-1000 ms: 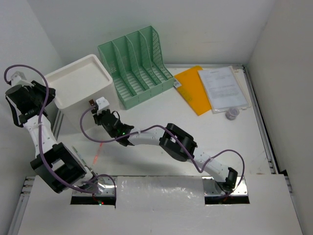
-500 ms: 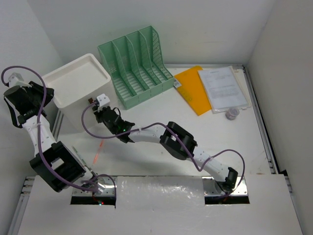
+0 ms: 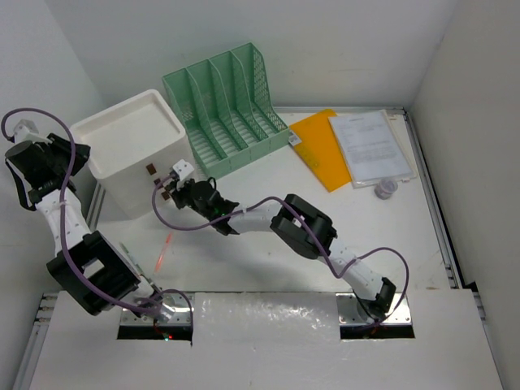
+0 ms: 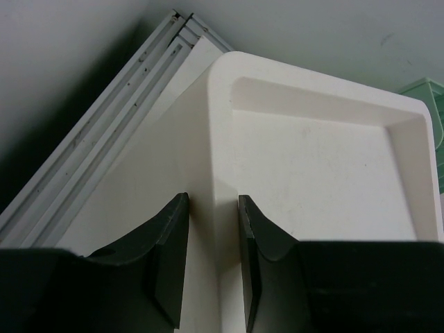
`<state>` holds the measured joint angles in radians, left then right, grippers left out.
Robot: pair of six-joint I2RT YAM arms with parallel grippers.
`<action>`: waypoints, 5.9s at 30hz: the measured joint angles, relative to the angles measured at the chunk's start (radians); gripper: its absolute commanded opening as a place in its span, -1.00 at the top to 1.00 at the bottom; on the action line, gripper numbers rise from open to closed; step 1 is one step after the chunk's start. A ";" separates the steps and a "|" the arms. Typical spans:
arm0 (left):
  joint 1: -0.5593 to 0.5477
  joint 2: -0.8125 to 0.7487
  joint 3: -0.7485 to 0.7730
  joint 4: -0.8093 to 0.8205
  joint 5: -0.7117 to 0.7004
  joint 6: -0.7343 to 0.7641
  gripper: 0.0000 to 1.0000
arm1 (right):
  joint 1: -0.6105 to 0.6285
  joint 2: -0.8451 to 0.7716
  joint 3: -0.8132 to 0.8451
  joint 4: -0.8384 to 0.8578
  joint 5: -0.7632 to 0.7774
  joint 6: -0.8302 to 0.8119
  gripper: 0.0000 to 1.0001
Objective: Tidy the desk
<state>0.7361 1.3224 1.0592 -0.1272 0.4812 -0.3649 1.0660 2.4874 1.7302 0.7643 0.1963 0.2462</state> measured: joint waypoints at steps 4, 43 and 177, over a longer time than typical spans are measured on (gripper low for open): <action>0.000 0.011 0.008 0.001 0.018 -0.002 1.00 | -0.013 -0.026 -0.096 0.021 -0.108 0.002 0.90; 0.003 0.032 0.020 0.012 0.054 -0.029 1.00 | 0.085 0.024 0.125 0.014 0.230 -0.068 -0.08; 0.038 0.130 0.330 -0.475 0.348 0.340 -0.69 | -1.289 -0.673 -0.476 -1.293 0.013 0.035 -0.97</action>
<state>0.7742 1.4525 1.3888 -0.6022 0.8295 -0.0250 -0.2230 1.8141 1.2545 -0.5289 0.2089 0.2813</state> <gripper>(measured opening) 0.845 0.985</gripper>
